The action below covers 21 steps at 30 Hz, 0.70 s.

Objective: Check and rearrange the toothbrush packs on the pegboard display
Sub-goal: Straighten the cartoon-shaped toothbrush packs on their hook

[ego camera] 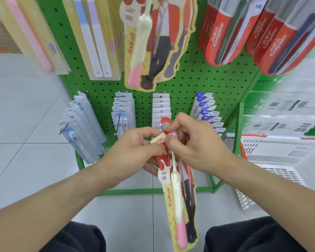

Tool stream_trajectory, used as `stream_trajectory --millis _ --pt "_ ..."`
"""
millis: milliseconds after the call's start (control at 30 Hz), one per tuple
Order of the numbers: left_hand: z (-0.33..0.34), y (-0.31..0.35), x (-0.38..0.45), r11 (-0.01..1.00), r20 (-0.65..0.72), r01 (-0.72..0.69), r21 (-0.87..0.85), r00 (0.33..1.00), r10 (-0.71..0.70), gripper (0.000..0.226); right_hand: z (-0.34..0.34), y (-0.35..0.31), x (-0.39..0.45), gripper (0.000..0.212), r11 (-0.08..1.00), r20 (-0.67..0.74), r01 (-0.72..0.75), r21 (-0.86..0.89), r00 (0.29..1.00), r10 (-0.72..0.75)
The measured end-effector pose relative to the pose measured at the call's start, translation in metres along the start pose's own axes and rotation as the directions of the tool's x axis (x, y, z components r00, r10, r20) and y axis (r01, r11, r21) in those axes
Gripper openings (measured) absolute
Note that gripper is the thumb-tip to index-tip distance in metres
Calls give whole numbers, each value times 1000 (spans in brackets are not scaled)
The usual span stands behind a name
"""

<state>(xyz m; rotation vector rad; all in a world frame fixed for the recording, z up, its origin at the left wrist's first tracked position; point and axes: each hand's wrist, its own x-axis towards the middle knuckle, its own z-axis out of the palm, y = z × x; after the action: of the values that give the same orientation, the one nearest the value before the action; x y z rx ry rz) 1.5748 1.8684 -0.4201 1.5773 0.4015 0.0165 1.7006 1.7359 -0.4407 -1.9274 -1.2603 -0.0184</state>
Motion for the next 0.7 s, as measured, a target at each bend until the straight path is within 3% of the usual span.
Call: stream_trajectory --millis 133,200,333,533,700 --pt "-1 0 1 1000 -32 -13 -25 999 12 17 3 3 2 23 995 -72 100 -6 992 -100" --pt "-3 -1 2 999 -63 -5 -53 998 2 17 0 6 6 20 993 -32 112 38 993 -110" --pt "-7 -4 3 998 -90 5 -61 996 -11 15 -11 16 11 41 985 167 47 167 983 -75" --pt "-10 -4 5 997 -23 78 11 997 -78 23 -16 19 8 37 990 222 -14 141 975 -18" --pt "-7 0 2 992 52 123 18 991 -124 24 -16 17 3 35 964 237 -135 231 968 79"
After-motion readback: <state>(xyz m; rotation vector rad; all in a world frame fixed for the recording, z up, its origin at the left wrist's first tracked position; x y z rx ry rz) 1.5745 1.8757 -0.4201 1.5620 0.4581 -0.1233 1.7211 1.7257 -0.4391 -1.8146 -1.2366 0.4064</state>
